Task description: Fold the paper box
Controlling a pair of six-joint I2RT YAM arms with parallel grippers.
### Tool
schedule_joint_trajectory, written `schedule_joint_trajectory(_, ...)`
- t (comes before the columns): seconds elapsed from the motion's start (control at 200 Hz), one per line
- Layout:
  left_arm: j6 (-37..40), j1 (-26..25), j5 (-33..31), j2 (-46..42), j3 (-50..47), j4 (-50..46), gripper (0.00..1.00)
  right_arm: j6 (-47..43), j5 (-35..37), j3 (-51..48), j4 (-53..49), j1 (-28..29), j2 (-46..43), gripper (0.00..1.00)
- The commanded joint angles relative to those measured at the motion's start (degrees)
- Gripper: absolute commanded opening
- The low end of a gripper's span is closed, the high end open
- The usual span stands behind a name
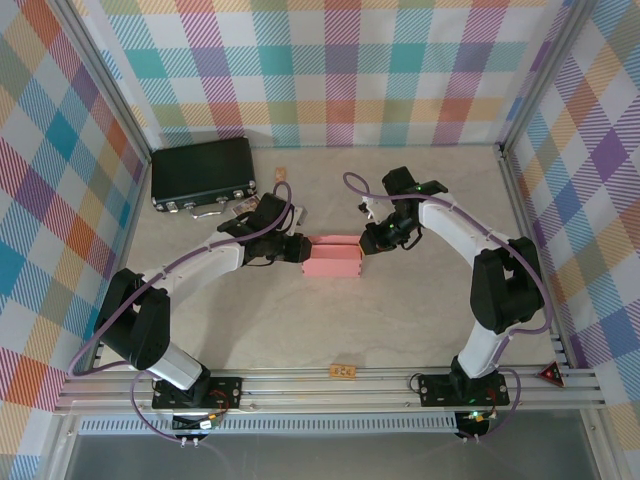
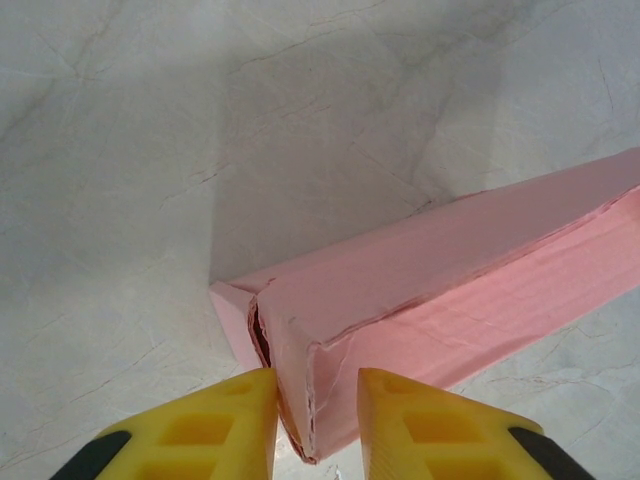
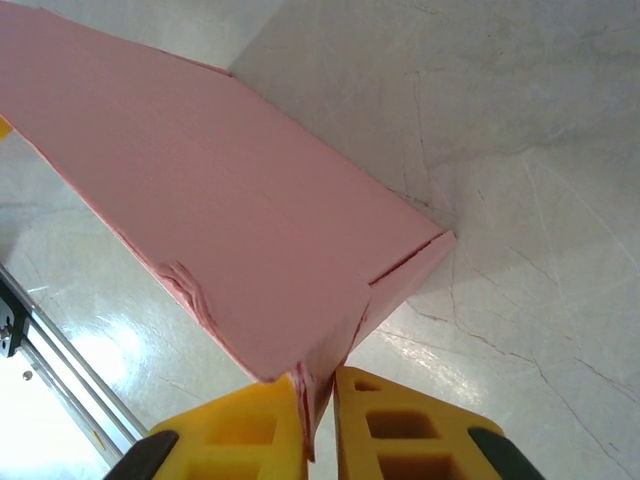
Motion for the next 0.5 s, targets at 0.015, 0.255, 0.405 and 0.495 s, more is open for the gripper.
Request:
schedule_joint_trajectory(0.015,0.0,0.1,0.9,0.4,1.1,-0.2,0.25,0.7,-3.3,1.9,-1.4,0.4,0.0,0.16)
schedule_joint_trajectory(0.255,0.0,0.1,0.6,0.6,0.9,-0.4,0.21,0.0,-4.0,1.9,-2.0,0.6,0.7,0.18)
schedule_joint_trajectory(0.405,0.1,0.2,0.2,0.8,0.8,-0.8,0.18,-0.1,-4.0,2.2,-2.4,0.8,1.3,0.20)
schedule_joint_trajectory(0.495,0.3,0.1,0.0,0.9,0.6,-1.1,0.16,-0.1,-3.9,2.3,-2.6,0.9,1.7,0.21)
